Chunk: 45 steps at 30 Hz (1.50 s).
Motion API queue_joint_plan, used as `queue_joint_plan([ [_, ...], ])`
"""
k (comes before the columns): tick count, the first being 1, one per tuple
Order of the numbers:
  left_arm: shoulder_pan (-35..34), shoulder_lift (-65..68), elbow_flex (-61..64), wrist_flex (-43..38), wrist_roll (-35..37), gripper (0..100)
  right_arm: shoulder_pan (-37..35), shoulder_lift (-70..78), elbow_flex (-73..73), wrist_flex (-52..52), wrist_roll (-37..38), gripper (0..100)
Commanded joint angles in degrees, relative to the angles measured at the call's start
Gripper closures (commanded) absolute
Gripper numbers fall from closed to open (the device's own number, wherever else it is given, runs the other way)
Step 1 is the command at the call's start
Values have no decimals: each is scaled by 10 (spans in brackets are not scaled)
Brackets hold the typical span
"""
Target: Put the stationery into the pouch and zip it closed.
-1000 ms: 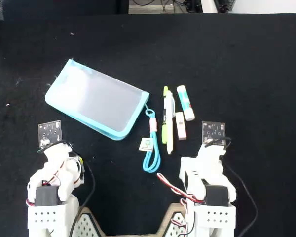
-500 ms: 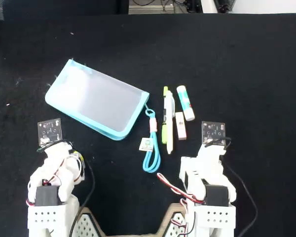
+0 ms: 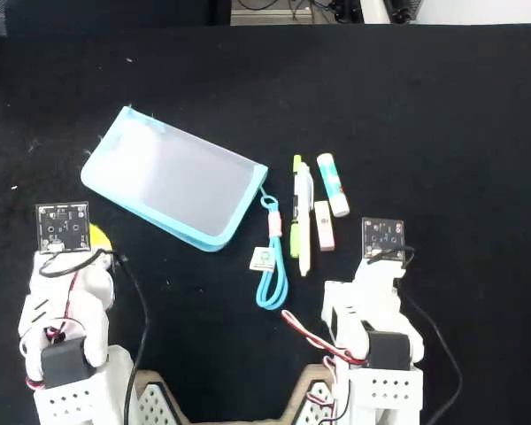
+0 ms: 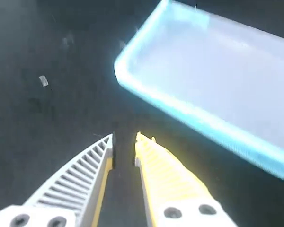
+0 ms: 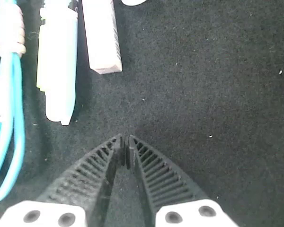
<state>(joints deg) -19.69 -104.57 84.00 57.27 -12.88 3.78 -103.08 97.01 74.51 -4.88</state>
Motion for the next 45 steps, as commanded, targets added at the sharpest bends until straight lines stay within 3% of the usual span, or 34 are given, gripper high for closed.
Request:
queue_joint_plan([
  [1, -22, 1, -43, -84, 34, 912, -3, -55, -5, 3, -2, 986],
  [5, -31, 1, -65, -101, 123, 912, -3, -55, -5, 3, -2, 986],
  [14, 48, 2, -179, 44, 128, 845, -3, -55, -5, 3, -2, 986],
  [21, 53, 46, -183, 44, 115, 843, -3, -55, -5, 3, -2, 986],
  [32, 54, 338, -262, 37, 112, 845, -3, -55, -5, 3, -2, 986],
  [45, 134, 295, -154, -33, 113, 845, -3, -55, -5, 3, -2, 986],
])
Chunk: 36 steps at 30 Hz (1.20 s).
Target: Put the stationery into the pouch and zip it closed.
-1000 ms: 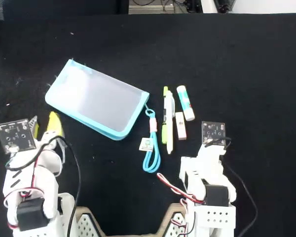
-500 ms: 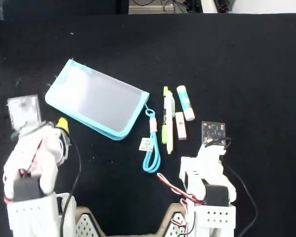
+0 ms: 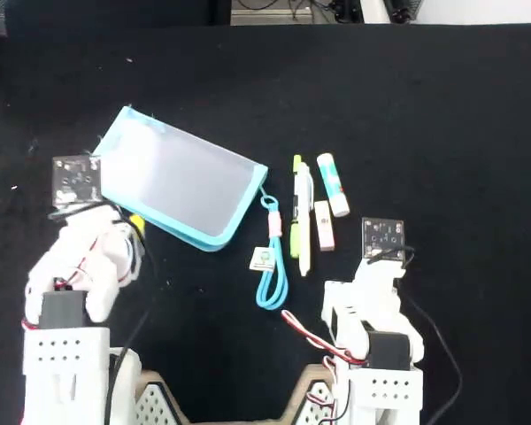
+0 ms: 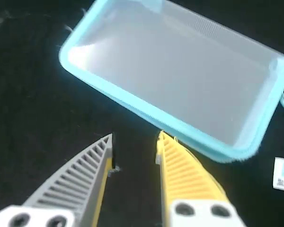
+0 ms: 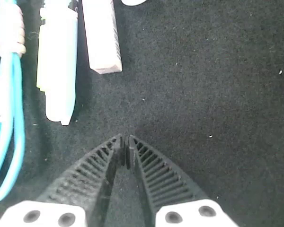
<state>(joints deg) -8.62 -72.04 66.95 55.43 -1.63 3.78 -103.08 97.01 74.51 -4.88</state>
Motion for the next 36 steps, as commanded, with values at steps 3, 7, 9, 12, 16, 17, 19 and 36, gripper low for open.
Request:
queue_joint_plan([
  [3, 24, -39, 29, -15, 0, 843, -3, -55, -5, 3, -2, 986],
  [7, 25, -31, 26, -15, 0, 841, -3, -55, -5, 3, -2, 986],
  [9, 26, -22, 19, -15, 0, 841, -3, -55, -5, 3, -2, 986],
  [12, 23, 6, -2, -11, 0, 841, -3, -55, -5, 3, -2, 986],
  [16, 23, 71, -20, -11, 0, 841, -3, -55, -5, 3, -2, 986],
  [17, 23, 90, -26, -11, -1, 841, -3, -55, -5, 3, -2, 986],
  [19, 23, 124, -37, -11, -4, 840, -3, -55, -5, 3, -2, 986],
  [36, 27, 211, -62, -11, -4, 839, -3, -55, -5, 3, -2, 986],
])
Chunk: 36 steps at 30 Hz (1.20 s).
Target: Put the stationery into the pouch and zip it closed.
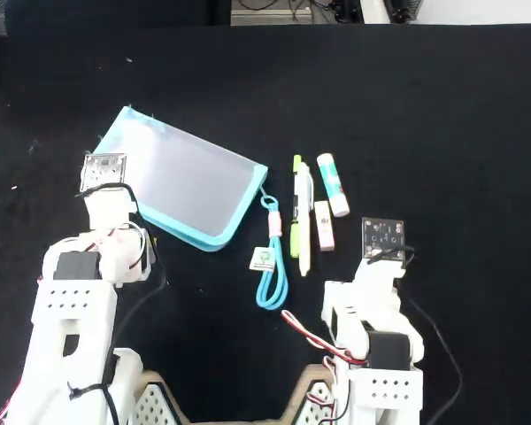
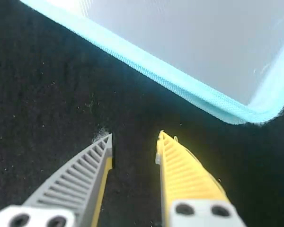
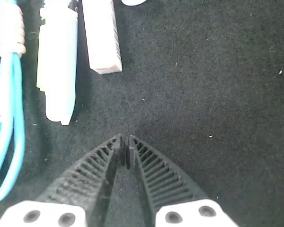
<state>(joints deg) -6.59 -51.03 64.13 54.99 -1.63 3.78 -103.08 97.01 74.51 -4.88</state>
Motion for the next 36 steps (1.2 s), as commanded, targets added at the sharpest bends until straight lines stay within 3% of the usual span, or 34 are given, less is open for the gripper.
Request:
queue_joint_plan([
  [1, 7, 1, -34, -6, -4, 839, -3, -55, -5, 3, -2, 986],
  [20, 6, 6, -38, -5, -4, 839, -3, -55, -5, 3, -2, 986],
  [27, 6, 6, -84, 57, -1, 788, -3, -55, -5, 3, -2, 986],
  [36, 7, 7, -111, 60, -4, 788, -3, -55, -5, 3, -2, 986],
])
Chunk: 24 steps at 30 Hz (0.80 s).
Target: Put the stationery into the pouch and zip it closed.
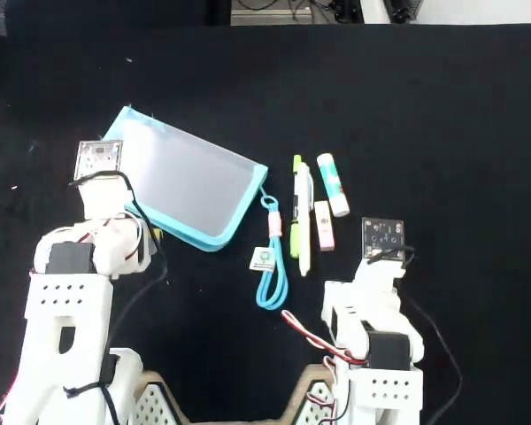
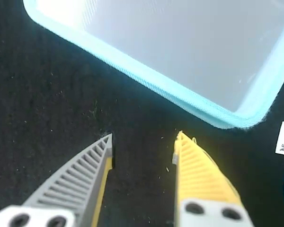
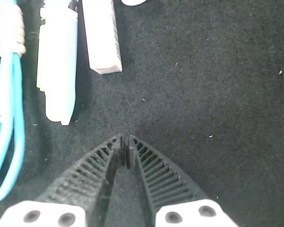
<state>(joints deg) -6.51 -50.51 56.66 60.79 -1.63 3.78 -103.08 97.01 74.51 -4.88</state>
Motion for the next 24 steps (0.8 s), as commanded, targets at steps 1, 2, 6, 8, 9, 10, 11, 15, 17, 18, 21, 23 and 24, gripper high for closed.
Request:
queue_joint_plan([
  [1, 6, 2, -36, 1, -4, 788, -3, -55, -5, 3, -2, 986],
  [2, 6, 2, -36, 1, -4, 788, -3, -55, -5, 3, -2, 986],
  [6, 6, 2, -32, 4, -4, 786, -3, -55, -5, 3, -2, 986],
  [8, 4, 2, -31, 4, -4, 784, -3, -55, -5, 3, -2, 986],
  [9, 4, 2, -31, 4, -4, 784, -3, -55, -5, 3, -2, 986],
  [10, 5, 2, -31, 5, -4, 784, -3, -55, -5, 3, -2, 986],
  [11, 5, 2, -31, 5, -4, 784, -3, -55, -5, 3, -2, 986],
  [15, 6, 2, -30, 5, -4, 783, -3, -55, -5, 3, -2, 986],
  [17, 6, 2, -25, 1, -4, 783, -3, -55, -5, 3, -2, 986],
  [18, 7, 2, -25, 1, -4, 783, -3, -55, -5, 3, -2, 986],
  [21, 7, 2, -27, 0, -4, 783, -3, -55, -5, 3, -2, 986],
  [23, 8, 2, -27, 0, -4, 782, -3, -55, -5, 3, -2, 986],
  [24, 15, 2, -28, -1, -4, 782, -3, -55, -5, 3, -2, 986],
])
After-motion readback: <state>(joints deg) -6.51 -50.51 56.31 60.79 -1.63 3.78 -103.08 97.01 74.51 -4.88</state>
